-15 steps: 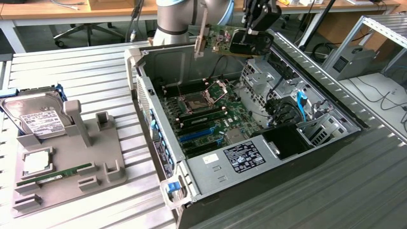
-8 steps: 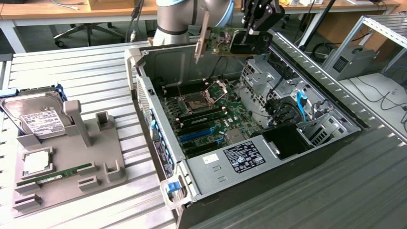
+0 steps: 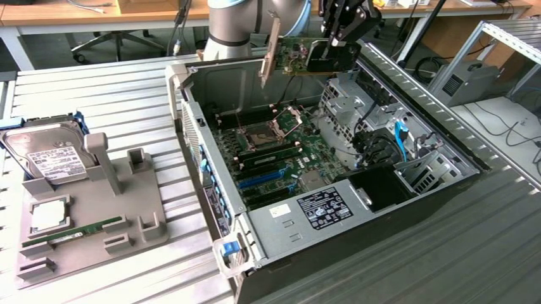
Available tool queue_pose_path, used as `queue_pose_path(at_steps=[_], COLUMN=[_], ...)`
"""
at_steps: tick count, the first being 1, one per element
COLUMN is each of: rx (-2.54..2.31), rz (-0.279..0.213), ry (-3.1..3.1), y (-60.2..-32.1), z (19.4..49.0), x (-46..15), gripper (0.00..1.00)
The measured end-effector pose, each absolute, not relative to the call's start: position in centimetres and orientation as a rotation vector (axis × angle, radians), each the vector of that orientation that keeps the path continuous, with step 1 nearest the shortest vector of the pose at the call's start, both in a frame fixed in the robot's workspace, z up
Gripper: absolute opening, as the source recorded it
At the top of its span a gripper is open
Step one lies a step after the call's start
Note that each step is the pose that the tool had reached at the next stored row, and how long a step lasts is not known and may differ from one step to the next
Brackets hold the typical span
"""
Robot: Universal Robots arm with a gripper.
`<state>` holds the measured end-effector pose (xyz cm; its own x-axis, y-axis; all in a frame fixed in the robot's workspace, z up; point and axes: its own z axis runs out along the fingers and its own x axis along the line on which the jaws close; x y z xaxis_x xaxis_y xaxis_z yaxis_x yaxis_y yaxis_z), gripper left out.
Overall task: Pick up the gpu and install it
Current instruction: 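Insert the gpu into the slot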
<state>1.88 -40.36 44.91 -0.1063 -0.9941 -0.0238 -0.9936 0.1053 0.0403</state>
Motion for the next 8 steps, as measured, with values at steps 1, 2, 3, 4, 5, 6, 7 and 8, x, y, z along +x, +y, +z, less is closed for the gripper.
queue_pose_path(at_steps=[1, 2, 3, 4, 5, 6, 7, 8], rx=[2.094, 2.094, 2.094, 2.094, 2.094, 2.1, 2.108, 2.115], rz=[-0.072, -0.072, -0.072, -0.072, -0.072, -0.072, -0.072, -0.072], ry=[-2.328, -2.328, -2.328, -2.328, -2.328, -2.323, -2.316, -2.309], y=[-40.36, -40.36, -40.36, -40.36, -40.36, -40.36, -40.36, -40.36], z=[44.91, 44.91, 44.91, 44.91, 44.91, 44.91, 44.9, 44.9], x=[1.88, 1.88, 1.88, 1.88, 1.88, 1.88, 1.88, 1.88], gripper=[0.27, 0.27, 0.27, 0.27, 0.27, 0.27, 0.27, 0.27])
